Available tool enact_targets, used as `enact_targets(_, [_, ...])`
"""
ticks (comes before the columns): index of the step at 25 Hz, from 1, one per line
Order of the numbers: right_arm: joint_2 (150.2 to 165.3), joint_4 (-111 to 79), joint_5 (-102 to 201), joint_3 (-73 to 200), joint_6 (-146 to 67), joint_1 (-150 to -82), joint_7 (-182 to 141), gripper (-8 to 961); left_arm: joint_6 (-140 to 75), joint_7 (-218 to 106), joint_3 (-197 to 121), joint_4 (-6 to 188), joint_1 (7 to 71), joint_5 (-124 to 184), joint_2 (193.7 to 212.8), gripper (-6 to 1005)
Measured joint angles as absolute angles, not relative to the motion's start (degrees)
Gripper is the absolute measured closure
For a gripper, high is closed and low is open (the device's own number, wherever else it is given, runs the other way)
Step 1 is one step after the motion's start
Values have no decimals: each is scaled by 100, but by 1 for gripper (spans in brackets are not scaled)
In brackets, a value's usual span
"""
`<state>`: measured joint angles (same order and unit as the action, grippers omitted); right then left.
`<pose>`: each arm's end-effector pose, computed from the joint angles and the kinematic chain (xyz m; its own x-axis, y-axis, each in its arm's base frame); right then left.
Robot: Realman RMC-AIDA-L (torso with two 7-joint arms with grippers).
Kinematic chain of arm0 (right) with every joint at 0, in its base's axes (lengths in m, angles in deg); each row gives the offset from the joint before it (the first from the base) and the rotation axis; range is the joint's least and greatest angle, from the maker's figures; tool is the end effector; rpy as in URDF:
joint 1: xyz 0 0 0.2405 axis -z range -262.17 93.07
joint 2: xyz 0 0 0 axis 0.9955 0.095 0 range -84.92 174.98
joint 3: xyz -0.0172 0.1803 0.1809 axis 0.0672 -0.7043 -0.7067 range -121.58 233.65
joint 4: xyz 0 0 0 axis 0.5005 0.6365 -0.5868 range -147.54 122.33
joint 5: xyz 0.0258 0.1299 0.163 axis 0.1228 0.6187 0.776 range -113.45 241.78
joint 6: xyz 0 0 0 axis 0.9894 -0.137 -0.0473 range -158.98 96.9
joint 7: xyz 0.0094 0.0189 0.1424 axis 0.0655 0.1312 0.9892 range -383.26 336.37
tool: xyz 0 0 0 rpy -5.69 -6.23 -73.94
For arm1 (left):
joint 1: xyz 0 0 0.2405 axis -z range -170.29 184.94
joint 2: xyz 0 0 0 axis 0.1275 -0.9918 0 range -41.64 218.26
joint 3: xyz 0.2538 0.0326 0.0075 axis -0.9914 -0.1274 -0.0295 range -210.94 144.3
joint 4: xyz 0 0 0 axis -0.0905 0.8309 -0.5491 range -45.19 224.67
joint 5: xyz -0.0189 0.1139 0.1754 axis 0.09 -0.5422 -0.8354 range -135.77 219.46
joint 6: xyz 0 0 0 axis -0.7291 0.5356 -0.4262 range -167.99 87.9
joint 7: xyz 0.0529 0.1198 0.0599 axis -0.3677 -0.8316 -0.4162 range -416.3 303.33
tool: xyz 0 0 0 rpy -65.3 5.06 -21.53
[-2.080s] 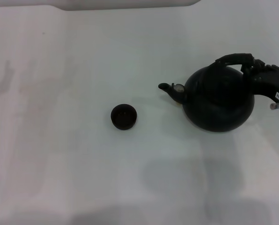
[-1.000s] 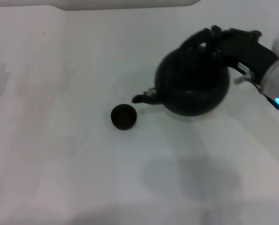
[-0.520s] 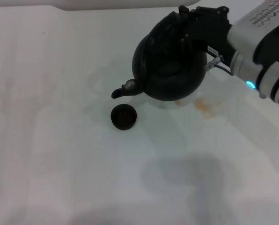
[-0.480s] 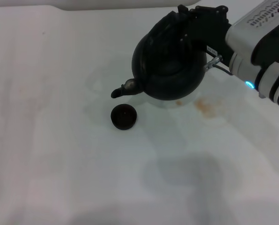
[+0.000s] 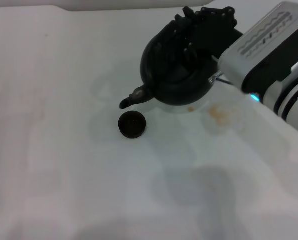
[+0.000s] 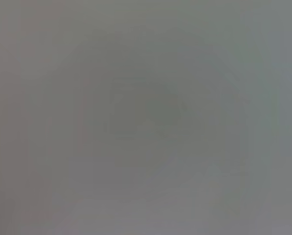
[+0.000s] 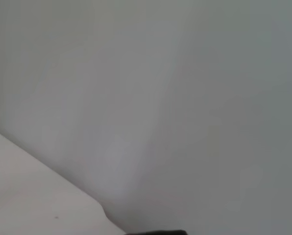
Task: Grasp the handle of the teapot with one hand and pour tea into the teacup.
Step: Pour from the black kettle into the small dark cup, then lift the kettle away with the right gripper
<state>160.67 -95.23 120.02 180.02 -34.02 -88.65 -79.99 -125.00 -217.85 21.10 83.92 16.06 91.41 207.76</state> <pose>0.1637 0.3074 -0.0605 0.9287 -0.0094 -0.3707 -0.3149 -0.5478 -0.7751 -0.3897 0.2189 0.0295 0.5933 -0.1654 0.7878 0.8049 0.1059 -0.5839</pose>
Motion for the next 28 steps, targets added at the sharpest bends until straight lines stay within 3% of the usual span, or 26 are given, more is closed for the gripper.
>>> enact_targets(28, [16087,-8820,11346,18905,-5021,-8913,-8718,826,-12485,-21785,2116,8372,1627,9141,20775,111])
